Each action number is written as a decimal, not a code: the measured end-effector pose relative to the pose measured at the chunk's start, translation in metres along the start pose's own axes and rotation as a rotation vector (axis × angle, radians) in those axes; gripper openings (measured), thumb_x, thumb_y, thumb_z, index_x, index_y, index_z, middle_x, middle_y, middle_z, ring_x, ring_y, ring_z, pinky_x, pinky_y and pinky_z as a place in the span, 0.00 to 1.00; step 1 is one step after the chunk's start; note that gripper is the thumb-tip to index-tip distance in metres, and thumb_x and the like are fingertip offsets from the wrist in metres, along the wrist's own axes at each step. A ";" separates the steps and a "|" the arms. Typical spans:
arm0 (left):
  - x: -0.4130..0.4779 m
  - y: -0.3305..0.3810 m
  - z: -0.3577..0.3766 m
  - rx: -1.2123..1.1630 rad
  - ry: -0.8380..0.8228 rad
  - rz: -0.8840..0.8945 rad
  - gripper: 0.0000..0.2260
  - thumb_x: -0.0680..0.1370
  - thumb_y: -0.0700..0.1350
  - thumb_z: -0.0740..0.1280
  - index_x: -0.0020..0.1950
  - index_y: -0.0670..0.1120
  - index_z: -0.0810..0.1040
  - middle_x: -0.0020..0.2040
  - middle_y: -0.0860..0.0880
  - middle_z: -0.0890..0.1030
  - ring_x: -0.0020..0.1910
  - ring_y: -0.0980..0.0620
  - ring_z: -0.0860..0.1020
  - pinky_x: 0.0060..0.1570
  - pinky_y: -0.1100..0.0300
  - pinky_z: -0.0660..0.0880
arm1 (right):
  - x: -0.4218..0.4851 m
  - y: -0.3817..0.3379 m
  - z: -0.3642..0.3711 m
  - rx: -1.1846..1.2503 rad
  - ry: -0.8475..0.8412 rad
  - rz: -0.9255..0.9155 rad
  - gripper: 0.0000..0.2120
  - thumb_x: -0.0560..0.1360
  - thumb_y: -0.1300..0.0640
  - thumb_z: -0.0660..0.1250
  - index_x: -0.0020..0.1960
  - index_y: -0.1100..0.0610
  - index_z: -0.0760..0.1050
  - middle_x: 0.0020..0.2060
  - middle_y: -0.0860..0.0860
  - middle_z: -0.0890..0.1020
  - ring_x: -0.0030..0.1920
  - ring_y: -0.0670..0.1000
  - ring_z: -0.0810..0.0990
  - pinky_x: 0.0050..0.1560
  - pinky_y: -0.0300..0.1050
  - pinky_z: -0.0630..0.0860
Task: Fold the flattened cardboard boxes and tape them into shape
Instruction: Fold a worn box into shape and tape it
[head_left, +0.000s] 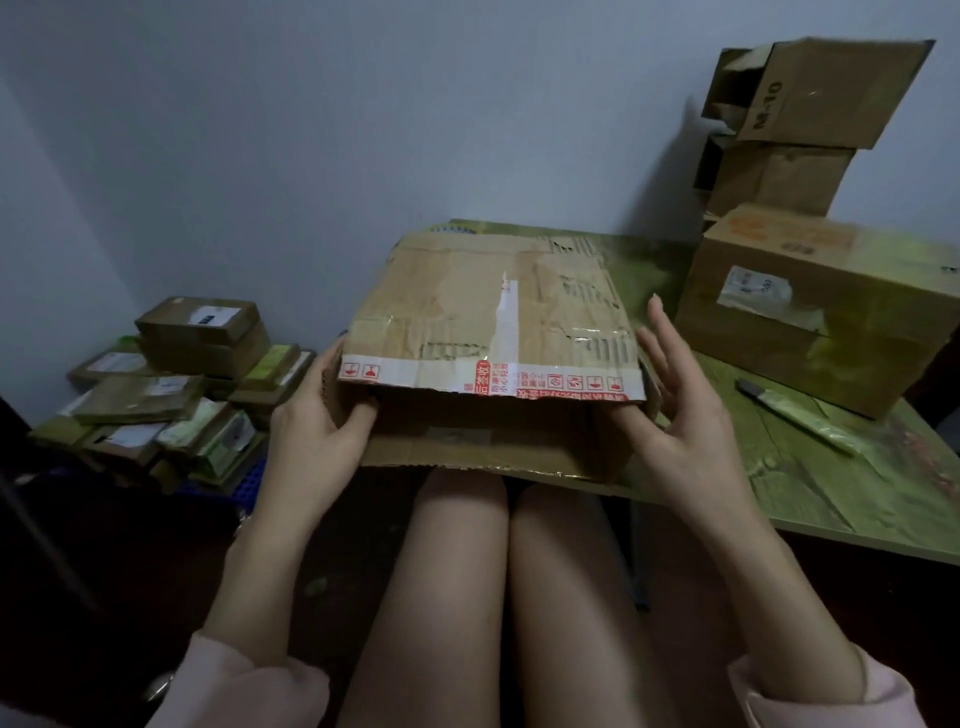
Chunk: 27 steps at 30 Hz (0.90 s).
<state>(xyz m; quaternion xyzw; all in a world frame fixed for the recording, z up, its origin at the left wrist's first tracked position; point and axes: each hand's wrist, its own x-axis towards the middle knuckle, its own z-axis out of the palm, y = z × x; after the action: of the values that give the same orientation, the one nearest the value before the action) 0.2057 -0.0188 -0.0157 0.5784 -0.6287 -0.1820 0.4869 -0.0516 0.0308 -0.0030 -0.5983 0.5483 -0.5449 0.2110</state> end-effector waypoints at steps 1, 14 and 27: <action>0.000 0.001 0.002 0.027 0.049 0.021 0.14 0.77 0.39 0.65 0.63 0.43 0.75 0.51 0.51 0.78 0.56 0.49 0.76 0.50 0.64 0.68 | 0.000 -0.002 0.002 0.008 0.008 -0.020 0.33 0.77 0.62 0.65 0.75 0.43 0.56 0.70 0.43 0.69 0.67 0.34 0.66 0.68 0.35 0.66; -0.007 0.004 0.026 0.131 0.024 0.296 0.30 0.71 0.23 0.60 0.71 0.38 0.66 0.47 0.42 0.79 0.33 0.58 0.72 0.44 0.76 0.68 | 0.002 0.001 -0.002 -0.079 0.201 0.009 0.28 0.76 0.73 0.56 0.69 0.50 0.70 0.59 0.37 0.74 0.45 0.34 0.77 0.46 0.37 0.75; -0.004 0.008 0.038 -0.020 0.097 0.060 0.18 0.75 0.31 0.62 0.65 0.38 0.73 0.57 0.44 0.79 0.54 0.52 0.74 0.51 0.73 0.64 | 0.002 0.002 0.004 -0.234 0.217 -0.059 0.29 0.75 0.70 0.60 0.72 0.48 0.65 0.55 0.39 0.75 0.41 0.53 0.75 0.31 0.33 0.71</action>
<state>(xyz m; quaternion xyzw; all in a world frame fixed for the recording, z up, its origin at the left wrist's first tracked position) 0.1696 -0.0257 -0.0287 0.5626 -0.6196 -0.1452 0.5277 -0.0493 0.0267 -0.0049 -0.5721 0.6098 -0.5448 0.0635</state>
